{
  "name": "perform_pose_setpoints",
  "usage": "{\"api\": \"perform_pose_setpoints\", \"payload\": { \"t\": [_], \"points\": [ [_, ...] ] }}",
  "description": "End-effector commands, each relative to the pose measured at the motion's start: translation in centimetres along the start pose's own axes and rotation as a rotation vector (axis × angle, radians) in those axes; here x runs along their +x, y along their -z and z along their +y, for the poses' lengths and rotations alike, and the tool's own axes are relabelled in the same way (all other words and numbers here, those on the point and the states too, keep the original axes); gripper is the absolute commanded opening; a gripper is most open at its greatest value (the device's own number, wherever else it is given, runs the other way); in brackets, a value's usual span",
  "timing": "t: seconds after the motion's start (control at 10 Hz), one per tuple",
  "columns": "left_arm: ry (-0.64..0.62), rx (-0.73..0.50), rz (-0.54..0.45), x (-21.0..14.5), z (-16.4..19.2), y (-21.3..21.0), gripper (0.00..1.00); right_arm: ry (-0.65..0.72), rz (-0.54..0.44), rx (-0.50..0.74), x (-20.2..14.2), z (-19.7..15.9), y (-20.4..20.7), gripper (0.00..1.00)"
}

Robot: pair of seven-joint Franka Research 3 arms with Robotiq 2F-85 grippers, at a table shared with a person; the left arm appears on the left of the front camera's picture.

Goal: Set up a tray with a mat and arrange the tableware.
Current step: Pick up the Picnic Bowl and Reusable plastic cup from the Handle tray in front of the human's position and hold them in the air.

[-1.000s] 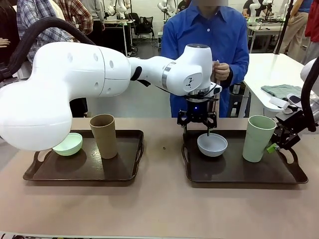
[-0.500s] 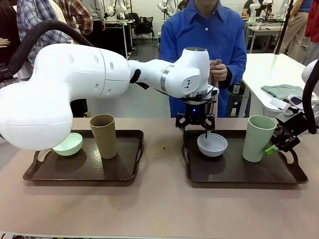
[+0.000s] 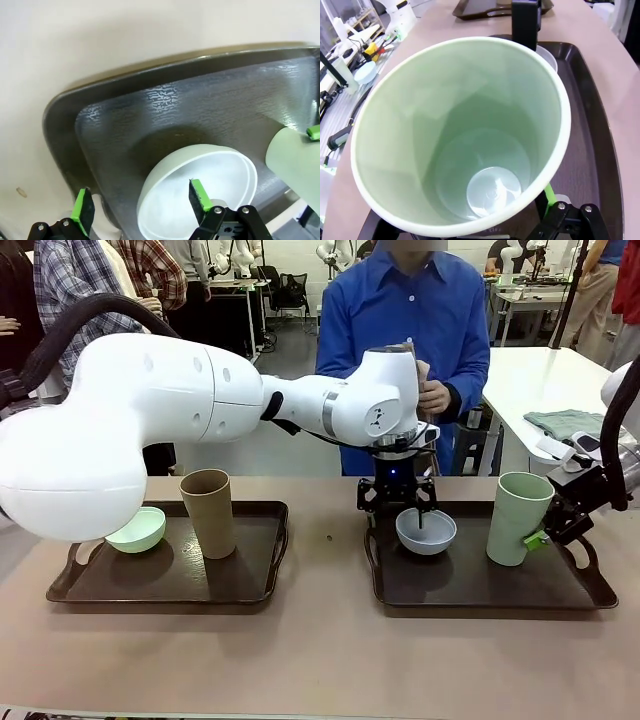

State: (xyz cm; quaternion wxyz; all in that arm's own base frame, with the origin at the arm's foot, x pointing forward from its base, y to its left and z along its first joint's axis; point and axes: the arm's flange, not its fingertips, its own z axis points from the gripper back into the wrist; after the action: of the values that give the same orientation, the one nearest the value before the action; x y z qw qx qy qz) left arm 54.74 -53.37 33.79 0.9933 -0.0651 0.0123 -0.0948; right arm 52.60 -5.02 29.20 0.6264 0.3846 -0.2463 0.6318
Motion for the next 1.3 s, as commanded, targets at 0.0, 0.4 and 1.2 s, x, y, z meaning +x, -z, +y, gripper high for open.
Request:
{"api": "perform_pose_setpoints", "payload": {
  "t": [0.0, 0.4, 1.2],
  "points": [
    [-0.021, 0.012, -0.031, -1.23, 0.01, -0.06, 0.51, -0.001, -0.006, -0.029, -0.30, -0.16, 0.67, 0.41],
    [-0.028, 0.034, -0.043, -1.04, 0.08, -0.16, 0.00, -0.004, -0.005, -0.034, -0.60, -0.29, 0.58, 0.00],
    [-0.026, 0.026, -0.040, -0.95, 0.25, -0.68, 0.00, 0.008, -0.011, -0.039, -0.92, -0.29, 0.10, 0.00]
  ]
}}
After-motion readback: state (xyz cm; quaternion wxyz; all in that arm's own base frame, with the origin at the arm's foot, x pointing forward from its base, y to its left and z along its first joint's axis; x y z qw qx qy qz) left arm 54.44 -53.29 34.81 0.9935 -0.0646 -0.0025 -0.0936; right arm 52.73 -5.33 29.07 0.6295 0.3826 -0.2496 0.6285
